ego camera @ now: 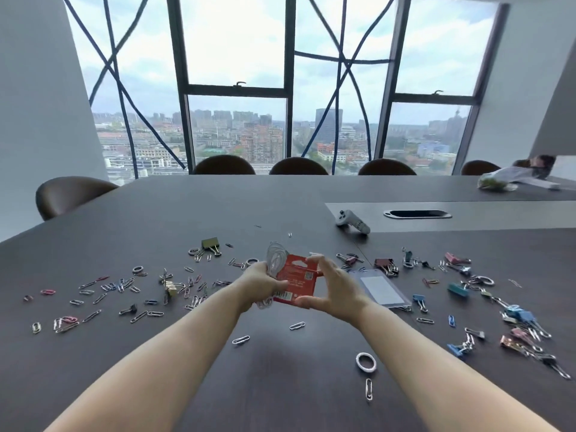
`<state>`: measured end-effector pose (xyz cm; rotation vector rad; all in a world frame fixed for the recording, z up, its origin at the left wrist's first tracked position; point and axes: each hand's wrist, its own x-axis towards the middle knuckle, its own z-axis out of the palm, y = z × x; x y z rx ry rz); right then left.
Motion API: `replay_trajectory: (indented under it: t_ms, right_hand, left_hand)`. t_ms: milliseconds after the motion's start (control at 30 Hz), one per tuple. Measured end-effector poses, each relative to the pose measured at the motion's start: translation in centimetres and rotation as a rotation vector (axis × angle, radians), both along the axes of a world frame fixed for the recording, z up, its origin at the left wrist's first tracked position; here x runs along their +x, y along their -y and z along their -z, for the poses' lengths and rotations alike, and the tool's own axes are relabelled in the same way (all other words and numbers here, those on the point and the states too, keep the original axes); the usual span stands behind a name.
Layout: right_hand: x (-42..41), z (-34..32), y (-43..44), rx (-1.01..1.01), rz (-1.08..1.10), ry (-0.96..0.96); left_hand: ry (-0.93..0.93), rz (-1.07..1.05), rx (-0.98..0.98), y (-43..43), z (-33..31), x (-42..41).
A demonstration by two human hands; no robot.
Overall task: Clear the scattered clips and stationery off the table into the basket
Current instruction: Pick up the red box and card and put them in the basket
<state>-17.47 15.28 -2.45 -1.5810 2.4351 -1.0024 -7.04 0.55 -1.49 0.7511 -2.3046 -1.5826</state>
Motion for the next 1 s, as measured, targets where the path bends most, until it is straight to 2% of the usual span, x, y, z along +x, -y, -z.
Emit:
replay_trajectory:
  t_ms: [67,133,233,333,500,767,867,1000]
  right_hand:
    - [-1.7,0.2,-1.4,0.020,0.135,-0.039]
    - [-4.1,0.8,-3.0,0.105,0.363,-0.088]
    - [-6.2,1.9,-4.8,0.398,0.631,-0.021]
    - [-6.7,2.5,-5.4,0.471,0.678,0.062]
    - [-6.6,2.4,-5.5,0.300,0.673,0.057]
    - [-3.0,-0.3,-3.3,-0.218,0.442,0.113]
    - [0.8,-2.3,0.5,-0.333,0.308,0.126]
    - [7.9,-4.2,7.7,-0.383,0.126,0.117]
  left_hand:
    - [0.035,-0.062,-0.182,-0.7,0.2,-1.0]
    - [0.069,-0.092,-0.289,-1.2,0.3,-1.8]
    - [0.059,-0.098,-0.259,-2.0,0.3,-2.6]
    - [0.029,-0.115,-0.247,-2.8,0.2,-3.1]
    - [-0.026,-0.161,-0.204,-3.1,0.6,-2.8]
    - [-0.070,-0.196,-0.163,-0.9,-0.2,2.4]
    - [-0.138,-0.274,-0.226,0.8,-1.6,7.1]
    - [-0.169,-0.496,-0.399,3.7,-4.8,16.4]
